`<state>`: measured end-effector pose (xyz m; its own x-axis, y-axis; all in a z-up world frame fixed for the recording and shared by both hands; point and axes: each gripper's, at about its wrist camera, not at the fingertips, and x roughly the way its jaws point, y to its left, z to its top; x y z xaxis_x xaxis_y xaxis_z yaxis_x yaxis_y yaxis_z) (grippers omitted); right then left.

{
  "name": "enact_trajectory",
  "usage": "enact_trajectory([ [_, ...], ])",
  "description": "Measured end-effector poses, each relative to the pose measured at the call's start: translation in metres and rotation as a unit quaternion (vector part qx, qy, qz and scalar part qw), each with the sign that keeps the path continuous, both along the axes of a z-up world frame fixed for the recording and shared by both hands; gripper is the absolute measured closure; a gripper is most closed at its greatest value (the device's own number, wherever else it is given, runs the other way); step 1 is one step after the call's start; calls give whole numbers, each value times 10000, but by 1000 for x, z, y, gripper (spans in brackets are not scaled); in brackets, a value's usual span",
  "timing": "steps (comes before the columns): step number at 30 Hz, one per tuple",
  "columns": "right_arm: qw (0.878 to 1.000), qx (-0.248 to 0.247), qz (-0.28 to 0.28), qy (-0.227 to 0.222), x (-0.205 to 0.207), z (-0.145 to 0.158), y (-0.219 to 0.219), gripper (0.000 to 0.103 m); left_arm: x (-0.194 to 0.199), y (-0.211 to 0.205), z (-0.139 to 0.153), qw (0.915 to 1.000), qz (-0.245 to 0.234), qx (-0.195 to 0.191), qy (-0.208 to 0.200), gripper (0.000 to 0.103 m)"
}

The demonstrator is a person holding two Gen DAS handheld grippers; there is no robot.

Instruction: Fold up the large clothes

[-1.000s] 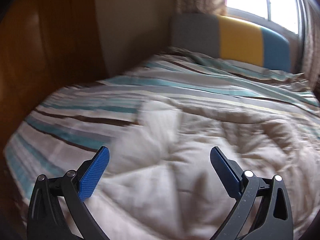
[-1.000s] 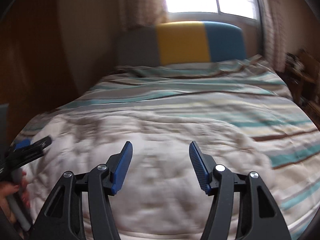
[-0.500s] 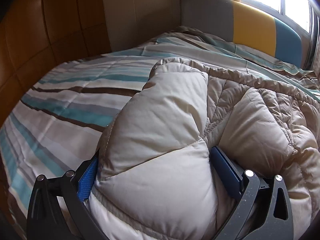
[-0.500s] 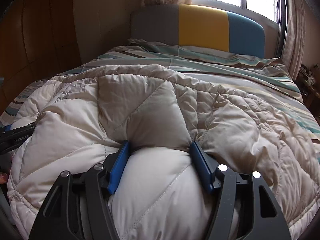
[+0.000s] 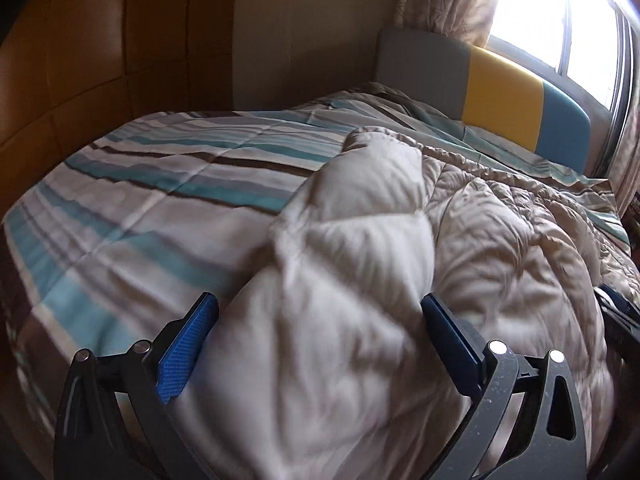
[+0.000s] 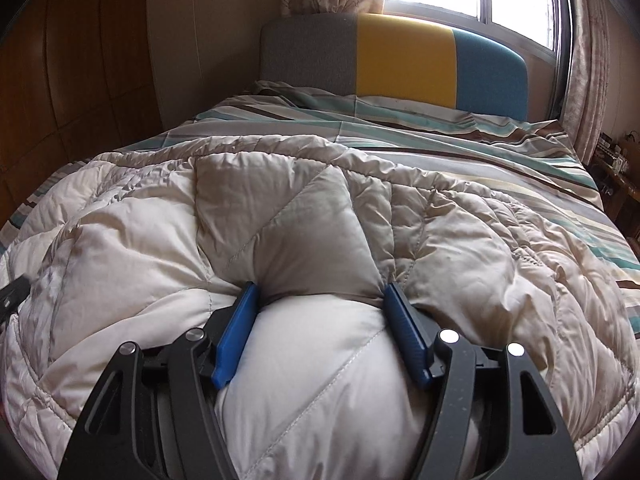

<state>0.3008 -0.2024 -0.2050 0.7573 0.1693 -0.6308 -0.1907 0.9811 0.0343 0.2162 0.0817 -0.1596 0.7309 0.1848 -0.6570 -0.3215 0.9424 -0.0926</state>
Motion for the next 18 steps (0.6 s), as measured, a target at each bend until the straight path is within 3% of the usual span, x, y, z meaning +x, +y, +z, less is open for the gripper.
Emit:
enact_trajectory([
  [9,9999,-94,-69,-114,-12,5,2,34,-54,34,-14,9905,515,-1273,-97,3],
  [13,9999,-85,-71,-57,-14,6,2,34,-62,32,-17,9873,284,-1565,-8,3],
  [18,9998,116,-95,91,-29,21,-5,34,-71,21,-20,9770,-233,-2115,-160,3],
])
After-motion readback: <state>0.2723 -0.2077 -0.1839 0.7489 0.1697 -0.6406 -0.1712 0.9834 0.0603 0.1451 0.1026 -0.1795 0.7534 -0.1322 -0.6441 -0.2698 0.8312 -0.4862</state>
